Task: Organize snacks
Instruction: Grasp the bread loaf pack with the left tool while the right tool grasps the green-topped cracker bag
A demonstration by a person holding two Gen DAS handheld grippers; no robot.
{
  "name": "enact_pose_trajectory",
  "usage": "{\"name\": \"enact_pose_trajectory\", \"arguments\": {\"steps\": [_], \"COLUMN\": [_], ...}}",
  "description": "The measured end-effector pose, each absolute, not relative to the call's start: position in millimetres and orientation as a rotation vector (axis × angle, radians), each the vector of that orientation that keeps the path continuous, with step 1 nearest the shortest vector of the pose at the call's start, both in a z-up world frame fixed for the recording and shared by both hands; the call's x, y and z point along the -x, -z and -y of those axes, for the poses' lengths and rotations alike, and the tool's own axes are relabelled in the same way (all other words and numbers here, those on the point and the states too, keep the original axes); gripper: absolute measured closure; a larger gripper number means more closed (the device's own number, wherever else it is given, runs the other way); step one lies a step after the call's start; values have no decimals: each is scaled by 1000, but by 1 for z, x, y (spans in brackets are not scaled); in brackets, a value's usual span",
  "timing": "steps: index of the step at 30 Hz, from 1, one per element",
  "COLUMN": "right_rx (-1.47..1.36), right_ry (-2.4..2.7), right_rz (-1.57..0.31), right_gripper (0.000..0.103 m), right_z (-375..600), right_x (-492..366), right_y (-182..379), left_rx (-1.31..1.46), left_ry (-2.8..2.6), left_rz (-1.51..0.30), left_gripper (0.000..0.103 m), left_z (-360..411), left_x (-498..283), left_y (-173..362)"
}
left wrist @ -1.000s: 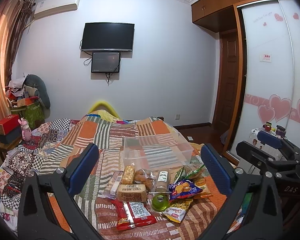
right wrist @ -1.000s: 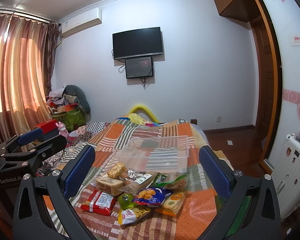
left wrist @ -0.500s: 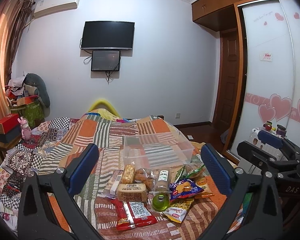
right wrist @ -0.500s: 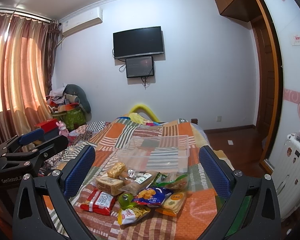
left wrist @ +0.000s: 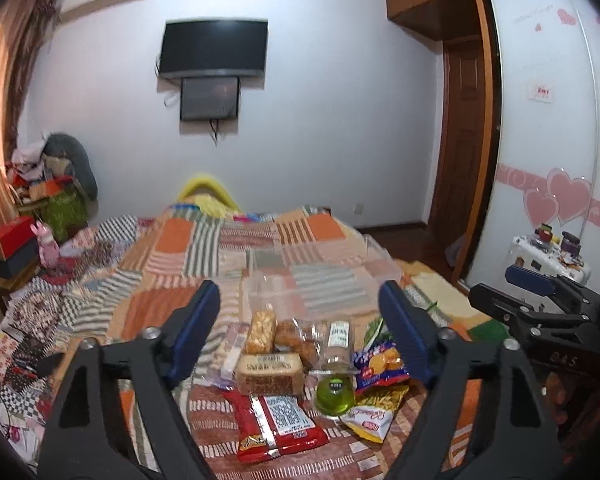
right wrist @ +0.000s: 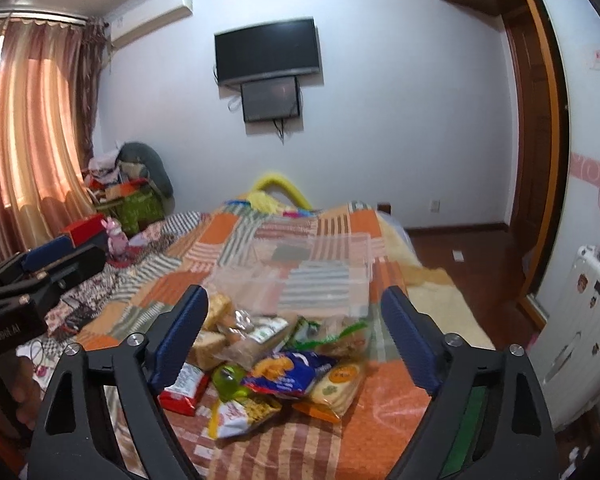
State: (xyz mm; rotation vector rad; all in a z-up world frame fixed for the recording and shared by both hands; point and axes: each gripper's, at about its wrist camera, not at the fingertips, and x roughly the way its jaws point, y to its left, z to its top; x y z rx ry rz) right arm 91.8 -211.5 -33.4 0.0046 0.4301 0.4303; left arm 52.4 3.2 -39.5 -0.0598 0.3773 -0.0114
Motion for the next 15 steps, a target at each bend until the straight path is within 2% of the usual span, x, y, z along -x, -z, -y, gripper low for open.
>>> {"name": "enact_pose_trajectory", "arguments": {"steps": [2, 5, 8, 15], "right_rx": [1, 3, -8, -13], "right_ry": [-426, -419, -417, -408], "right_rz": [-470, -533, -606, -695], "right_gripper": [25, 31, 37, 37], "right_z": [213, 216, 220, 221], "right_x": [-102, -116, -132, -153], "right_y": [43, 55, 68, 87], "left_rx": [63, 76, 88, 121], "left_ry": [29, 58, 73, 82], "left_rz": [-430, -520, -599, -719], "left_gripper": [34, 42, 45, 45], "left_z": [-7, -13, -17, -32], "left_x": [-66, -88, -110, -148], "left_y": [51, 70, 90, 127]}}
